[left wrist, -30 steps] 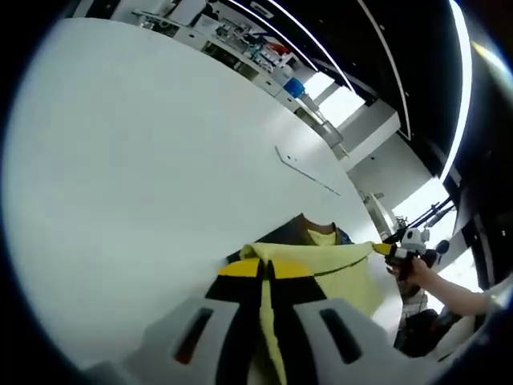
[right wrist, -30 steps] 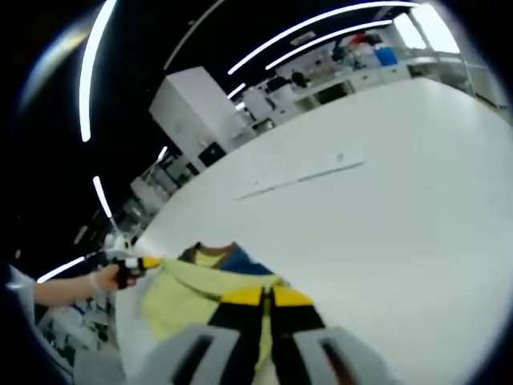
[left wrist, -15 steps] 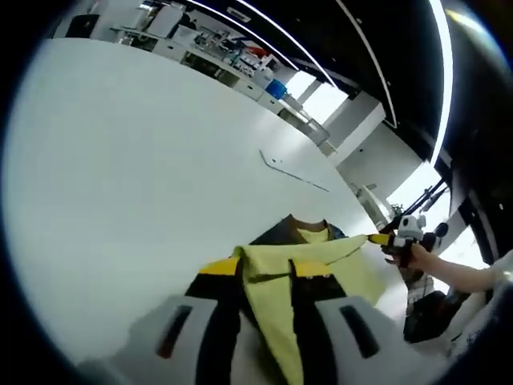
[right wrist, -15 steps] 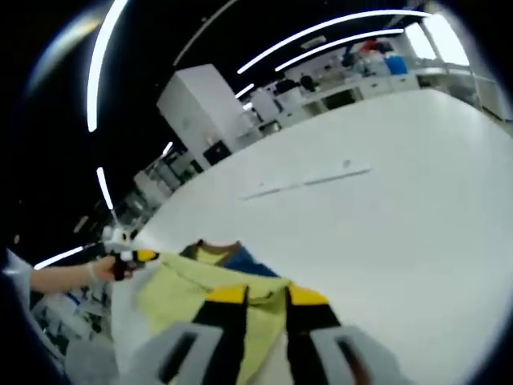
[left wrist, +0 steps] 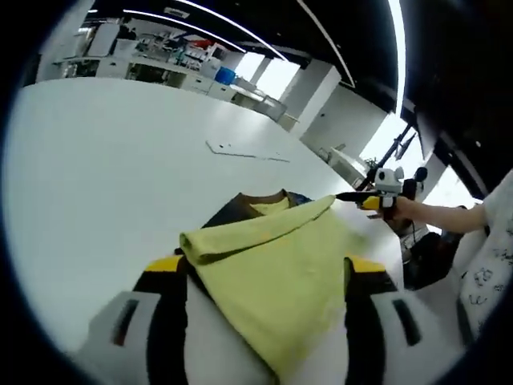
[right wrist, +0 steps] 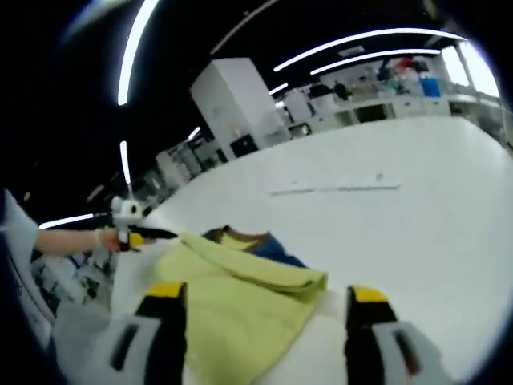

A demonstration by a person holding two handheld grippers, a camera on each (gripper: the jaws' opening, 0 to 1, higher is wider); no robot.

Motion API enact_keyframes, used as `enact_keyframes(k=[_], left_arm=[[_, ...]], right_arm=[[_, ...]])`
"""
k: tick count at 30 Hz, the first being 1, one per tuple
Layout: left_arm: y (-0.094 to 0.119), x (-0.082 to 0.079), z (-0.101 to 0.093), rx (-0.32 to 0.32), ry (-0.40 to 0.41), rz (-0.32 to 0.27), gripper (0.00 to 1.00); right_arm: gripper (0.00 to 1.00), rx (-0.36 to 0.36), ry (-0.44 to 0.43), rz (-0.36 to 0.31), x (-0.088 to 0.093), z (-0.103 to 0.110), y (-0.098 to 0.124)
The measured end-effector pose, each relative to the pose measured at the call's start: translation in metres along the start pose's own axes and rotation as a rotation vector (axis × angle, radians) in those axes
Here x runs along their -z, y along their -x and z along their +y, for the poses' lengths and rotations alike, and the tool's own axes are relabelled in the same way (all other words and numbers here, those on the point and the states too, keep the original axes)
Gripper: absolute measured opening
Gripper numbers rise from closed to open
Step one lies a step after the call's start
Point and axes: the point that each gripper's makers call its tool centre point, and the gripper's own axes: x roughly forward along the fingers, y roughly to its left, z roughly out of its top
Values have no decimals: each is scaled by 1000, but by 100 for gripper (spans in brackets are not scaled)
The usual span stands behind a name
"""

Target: Fold the garment on the visible template until the final outline fits inside the template.

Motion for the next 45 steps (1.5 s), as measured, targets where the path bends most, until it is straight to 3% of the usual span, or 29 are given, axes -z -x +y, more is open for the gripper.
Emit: enact_keyframes(k=[6,10,17,22,26,37,45], left_arm=[[2,3,-24,59,-32,15,98],[1,8,-36,105,-30,41,99],[-8,20,-41,124,-36,84,99],[-15,27,-34,116,-6,112,98],[-20,23,-24,96,9,92,96],[-41,3,4,39,24,27,93],[-46,-8,15,15,60,-9,90]], right_arm=[[99,-42,65,49,13,22,0],[99,-57,85,66,18,31,0],[99,-84,94,80,21,40,-4],[99,-102,93,104,29,46,-14],[99,-105,97,124,33,45,-21],[96,-68,86,99,14,22,-47],[96,-37,71,78,10,18,-49]])
